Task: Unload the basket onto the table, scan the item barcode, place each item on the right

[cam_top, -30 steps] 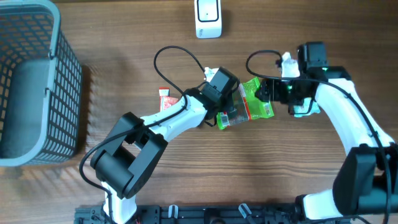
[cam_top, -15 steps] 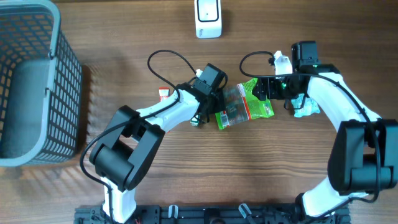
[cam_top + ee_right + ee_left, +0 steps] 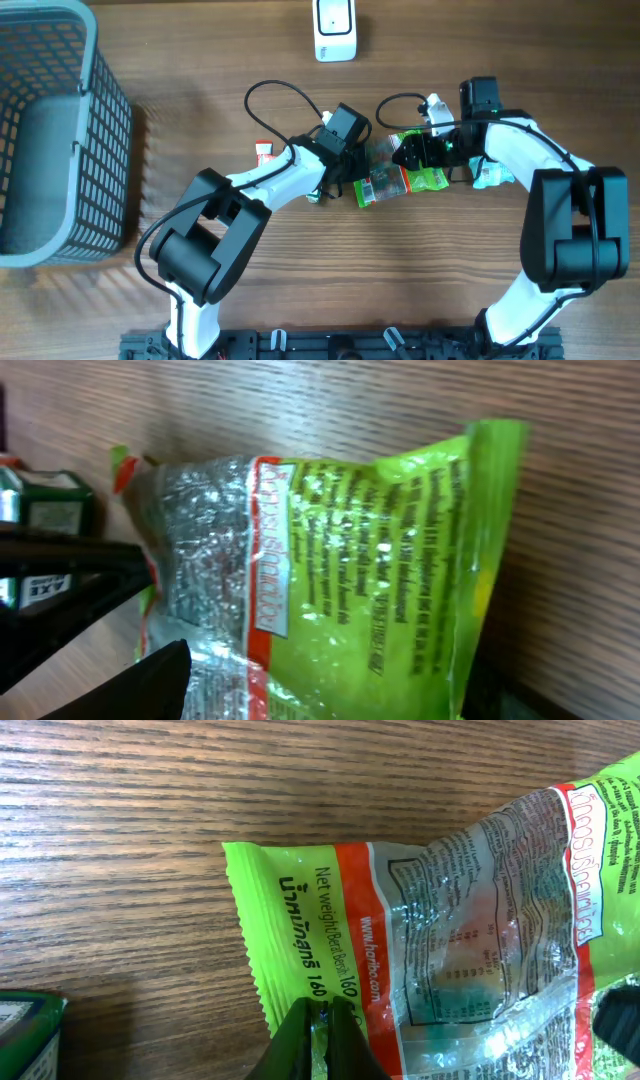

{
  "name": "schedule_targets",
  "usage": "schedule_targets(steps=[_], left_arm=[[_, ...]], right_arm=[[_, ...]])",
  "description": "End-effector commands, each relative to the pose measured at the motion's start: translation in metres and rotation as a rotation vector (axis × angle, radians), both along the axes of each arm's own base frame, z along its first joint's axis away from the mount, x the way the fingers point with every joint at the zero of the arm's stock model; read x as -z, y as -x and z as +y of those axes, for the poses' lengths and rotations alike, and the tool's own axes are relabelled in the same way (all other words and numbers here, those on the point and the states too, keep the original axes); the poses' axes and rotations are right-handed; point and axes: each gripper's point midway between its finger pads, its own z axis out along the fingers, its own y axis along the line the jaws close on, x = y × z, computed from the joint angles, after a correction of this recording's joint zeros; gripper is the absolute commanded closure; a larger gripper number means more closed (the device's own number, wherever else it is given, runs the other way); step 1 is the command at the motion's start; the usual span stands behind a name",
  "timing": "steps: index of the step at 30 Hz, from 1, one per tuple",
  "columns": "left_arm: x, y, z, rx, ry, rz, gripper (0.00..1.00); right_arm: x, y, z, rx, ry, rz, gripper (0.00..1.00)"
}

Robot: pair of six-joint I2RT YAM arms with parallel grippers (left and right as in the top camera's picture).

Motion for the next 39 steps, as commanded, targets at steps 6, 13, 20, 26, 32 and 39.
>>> schedule_targets(steps=[6, 13, 20, 26, 32, 39], left_arm=[[0.034, 0.02, 0.006, 0.014, -0.054, 0.082, 0.96], [0.034, 0.02, 0.006, 0.015, -0.054, 0.083, 0.96], [0.032, 0.02, 0.006, 0.015, -0.054, 0.082, 0.96], [-0.025, 0.0, 0.004, 0.038, 0.012, -0.05, 0.96], [-0.126, -0.021, 0.018, -0.015, 0.133, -0.241, 0.92], [-0.226, -0.025, 0.079, -0.136, 0.216, -0.407, 0.92]], right_arm=[[0.021, 0.048, 0.017, 0.025, -0.106, 0.212, 0.39], [0.018, 0.048, 0.021, 0.029, -0.136, 0.215, 0.55], [0.004, 0.039, 0.034, 0.007, -0.245, 0.17, 0.95], [-0.029, 0.017, 0.011, 0.096, -0.257, 0.108, 0.96], [-0.073, 0.015, -0.002, 0.066, -0.29, -0.006, 0.96], [-0.134, 0.025, 0.015, -0.067, -0.417, -0.183, 0.96]])
